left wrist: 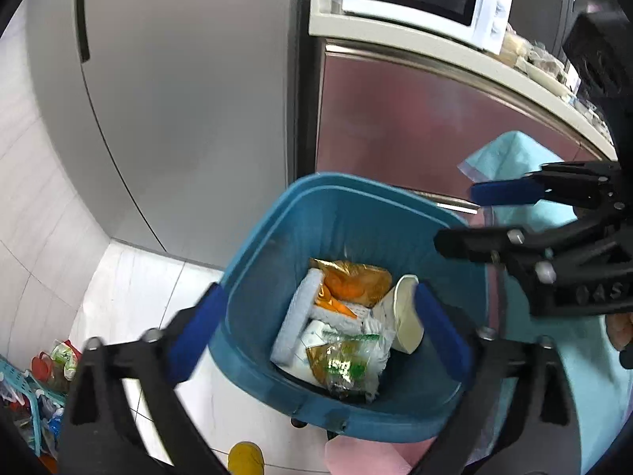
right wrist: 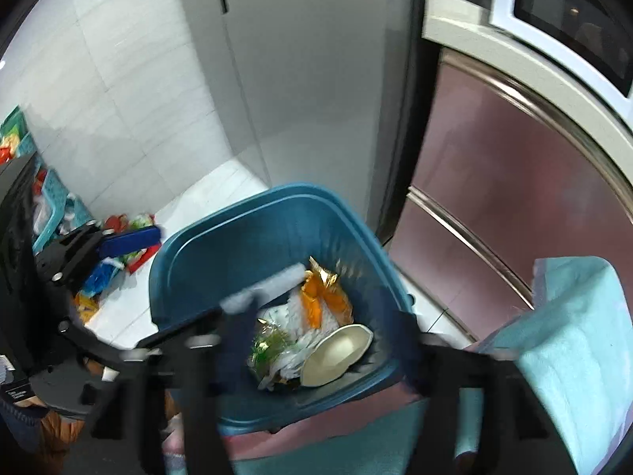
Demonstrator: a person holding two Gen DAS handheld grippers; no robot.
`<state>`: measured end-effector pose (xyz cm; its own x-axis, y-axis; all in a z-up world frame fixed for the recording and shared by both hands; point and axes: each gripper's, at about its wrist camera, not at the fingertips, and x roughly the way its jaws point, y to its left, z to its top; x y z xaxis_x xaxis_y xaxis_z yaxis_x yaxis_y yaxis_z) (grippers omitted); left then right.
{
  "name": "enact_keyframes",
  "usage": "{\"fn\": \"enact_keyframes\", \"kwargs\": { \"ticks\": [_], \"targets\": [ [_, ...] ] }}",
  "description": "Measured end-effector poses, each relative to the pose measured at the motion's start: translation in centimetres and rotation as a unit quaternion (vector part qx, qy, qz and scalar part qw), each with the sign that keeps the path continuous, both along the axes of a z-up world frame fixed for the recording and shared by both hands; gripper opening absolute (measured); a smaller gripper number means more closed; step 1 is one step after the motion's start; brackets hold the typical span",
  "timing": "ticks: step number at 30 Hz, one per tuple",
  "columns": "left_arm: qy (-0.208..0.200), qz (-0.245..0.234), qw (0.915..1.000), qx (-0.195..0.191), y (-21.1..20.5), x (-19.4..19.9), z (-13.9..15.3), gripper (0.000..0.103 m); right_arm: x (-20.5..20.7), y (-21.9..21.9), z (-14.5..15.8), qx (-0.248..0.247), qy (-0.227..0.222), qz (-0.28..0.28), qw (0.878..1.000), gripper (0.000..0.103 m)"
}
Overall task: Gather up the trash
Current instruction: 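Open both grippers to drop the wrapper and peel into the bin, then move both grippers back over the table toward the tissue and peel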
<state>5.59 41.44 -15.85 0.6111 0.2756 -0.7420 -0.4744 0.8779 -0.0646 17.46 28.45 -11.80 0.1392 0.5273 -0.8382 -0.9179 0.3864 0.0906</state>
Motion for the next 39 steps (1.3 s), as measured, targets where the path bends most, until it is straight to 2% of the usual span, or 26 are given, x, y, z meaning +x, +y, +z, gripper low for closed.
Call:
{"fn": "enact_keyframes", "kwargs": {
  "ticks": [2, 7, 9, 18, 22, 27, 30, 33, 39],
  "targets": [
    [-0.005, 0.001, 1.0000, 0.004, -0.3, -0.3, 0.6, 0.097, 0.3, -0.6, 0.5, 0.016, 0.007, -0.004, 1.000, 0.080],
    [-0.039, 0.010, 0.9991, 0.010, -1.3, -1.8, 3.3, 0.097, 0.2, -4.3, 3.2, 0.060, -0.022, -0.024, 0.998, 0.083],
    [-0.056, 0.008, 0.9983, 0.013, -2.1, -2.4, 4.6, 0.097, 0.2, -6.3, 4.4, 0.081, -0.038, -0.038, 0.995, 0.096],
    [-0.107, -0.032, 0.9931, 0.038, -8.0, -3.2, 10.3, 0.097, -0.4, -17.9, 9.4, 0.149, -0.119, -0.128, 0.973, 0.096],
    [-0.126, -0.071, 0.9883, 0.049, -12.9, -2.6, 12.2, 0.098, -1.2, -24.3, 10.3, 0.156, -0.154, -0.179, 0.959, 0.096],
    [-0.133, -0.146, 0.9791, 0.047, -20.3, -0.3, 12.8, 0.098, -2.1, -32.7, 9.5, 0.155, -0.163, -0.249, 0.942, 0.097],
    [-0.127, -0.192, 0.9724, 0.039, -25.3, 1.7, 12.0, 0.098, -2.8, -37.9, 8.5, 0.148, -0.166, -0.292, 0.930, 0.097],
    [-0.112, -0.228, 0.9663, 0.037, -29.4, 3.4, 10.8, 0.098, -3.2, -43.0, 6.9, 0.118, -0.164, -0.338, 0.919, 0.097],
    [-0.084, -0.311, 0.9452, 0.051, -38.0, 7.8, 8.6, 0.098, -3.0, -49.4, 3.5, 0.084, -0.138, -0.393, 0.905, 0.097]
  ]
}}
